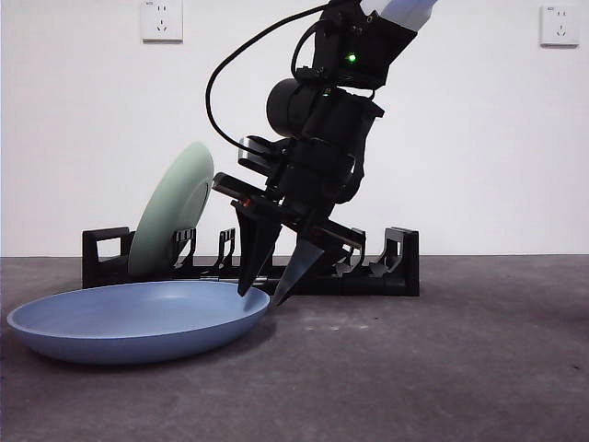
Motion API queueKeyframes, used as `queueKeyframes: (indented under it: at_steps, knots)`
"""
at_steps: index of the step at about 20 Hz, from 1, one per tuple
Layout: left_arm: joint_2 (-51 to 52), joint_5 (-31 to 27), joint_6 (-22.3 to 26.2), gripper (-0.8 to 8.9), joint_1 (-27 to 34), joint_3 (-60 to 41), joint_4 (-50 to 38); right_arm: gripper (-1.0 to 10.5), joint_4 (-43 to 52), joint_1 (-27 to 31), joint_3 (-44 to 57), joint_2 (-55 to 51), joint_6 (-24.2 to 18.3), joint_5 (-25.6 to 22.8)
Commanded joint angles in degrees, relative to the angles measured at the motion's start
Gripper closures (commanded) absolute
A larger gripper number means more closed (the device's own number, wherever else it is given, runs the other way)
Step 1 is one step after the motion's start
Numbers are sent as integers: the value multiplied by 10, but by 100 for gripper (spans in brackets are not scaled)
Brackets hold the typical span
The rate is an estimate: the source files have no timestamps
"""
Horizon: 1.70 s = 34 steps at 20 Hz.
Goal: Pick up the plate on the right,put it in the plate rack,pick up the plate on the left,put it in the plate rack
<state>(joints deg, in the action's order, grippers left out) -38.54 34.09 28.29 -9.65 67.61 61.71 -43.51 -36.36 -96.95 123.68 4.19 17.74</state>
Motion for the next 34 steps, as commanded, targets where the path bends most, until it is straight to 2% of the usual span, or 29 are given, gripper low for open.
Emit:
queueKeyframes:
  at_steps: [1, 5, 7, 8, 14, 18, 24, 30, 34]
  knots:
    - [-5, 1, 9, 458, -7, 1, -1, 730, 2, -4, 5, 11, 14, -2]
    - [-7, -14, 9, 459, -24, 1, 0, 742, 6, -11, 7, 20, 19, -3]
    - [-8, -31, 9, 459, -37, 1, 0, 932, 7, -12, 7, 20, 19, -4]
    - [-9, -37, 9, 459, -42, 1, 0, 963, 6, -12, 7, 20, 19, -4]
    - [-20, -87, 22, 459, -86, 1, 4, 963, -2, -12, 7, 16, 34, 7]
    - [-37, -132, 52, 459, -164, 1, 6, 963, -47, -7, 6, -28, 23, 22]
    - [-83, -239, 89, 458, -308, 1, 3, 963, -119, 5, 5, -187, -1, 20]
    - [-142, -368, 160, 458, -450, 1, -29, 963, -212, 57, 5, -308, -10, 17]
    - [-183, -444, 207, 458, -502, 1, -54, 963, -264, 80, 5, -332, -19, 24]
